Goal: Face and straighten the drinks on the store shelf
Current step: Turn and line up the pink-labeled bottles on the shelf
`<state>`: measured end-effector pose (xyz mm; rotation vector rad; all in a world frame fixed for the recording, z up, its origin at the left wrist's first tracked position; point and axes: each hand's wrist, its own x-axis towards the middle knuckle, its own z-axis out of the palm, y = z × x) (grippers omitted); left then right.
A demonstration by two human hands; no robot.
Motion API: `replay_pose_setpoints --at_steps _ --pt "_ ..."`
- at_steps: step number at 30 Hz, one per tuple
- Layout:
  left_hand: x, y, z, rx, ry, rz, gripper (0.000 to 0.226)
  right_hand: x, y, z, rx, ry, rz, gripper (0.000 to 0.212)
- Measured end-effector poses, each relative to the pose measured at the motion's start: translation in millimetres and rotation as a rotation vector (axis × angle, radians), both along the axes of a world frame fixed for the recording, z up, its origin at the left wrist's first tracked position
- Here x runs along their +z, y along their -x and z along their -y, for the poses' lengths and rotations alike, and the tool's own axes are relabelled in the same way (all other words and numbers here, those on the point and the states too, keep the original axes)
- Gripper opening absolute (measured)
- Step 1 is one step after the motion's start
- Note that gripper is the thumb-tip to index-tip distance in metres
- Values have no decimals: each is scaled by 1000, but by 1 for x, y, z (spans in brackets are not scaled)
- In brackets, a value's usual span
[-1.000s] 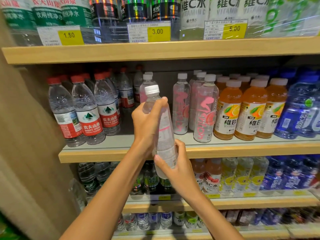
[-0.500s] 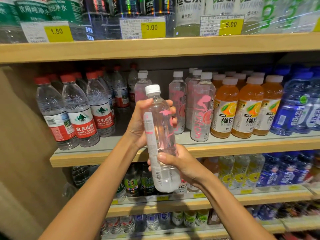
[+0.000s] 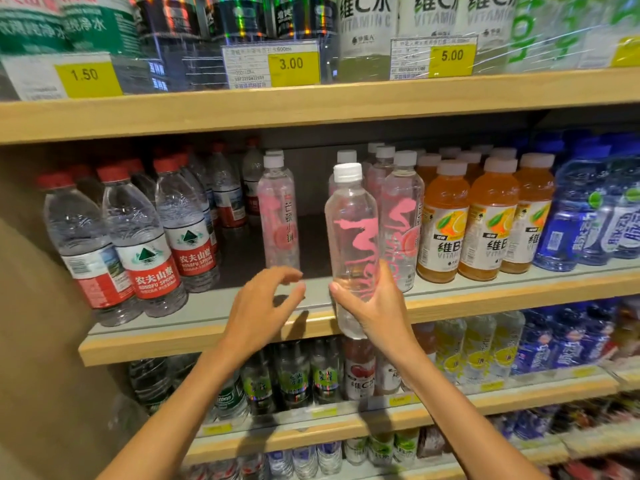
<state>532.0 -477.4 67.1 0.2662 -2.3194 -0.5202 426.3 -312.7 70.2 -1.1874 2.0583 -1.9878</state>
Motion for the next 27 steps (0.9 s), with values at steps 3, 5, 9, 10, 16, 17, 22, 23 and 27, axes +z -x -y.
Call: replay_pose_setpoints --at_steps 3,5,9,10,16,17,22,23,27 --pt "-20 -7 13 20 426 131 43 0 7 11 -129 12 -6 51" --pt "-27 -8 20 0 576 171 42 -2 12 18 -187 1 -9 65" --pt "-33 -7 28 -6 707 157 40 -6 19 28 -256 -47 16 85" --pt "-33 -7 28 -6 710 154 40 -7 20 29 -259 -57 10 86" --pt "-34 -8 28 -6 672 153 41 -17 15 13 -300 -134 -97 72" --pt "-34 -9 28 -3 665 156 41 -20 12 9 -341 -134 -130 69" --pt "-34 -8 26 -3 642 162 41 -24 5 8 -474 -145 -231 62" --pt "-33 -9 26 -3 641 163 41 -24 6 12 -485 -147 -241 62" --pt "-32 -9 26 2 638 174 41 -21 10 28 -515 -215 -237 65"
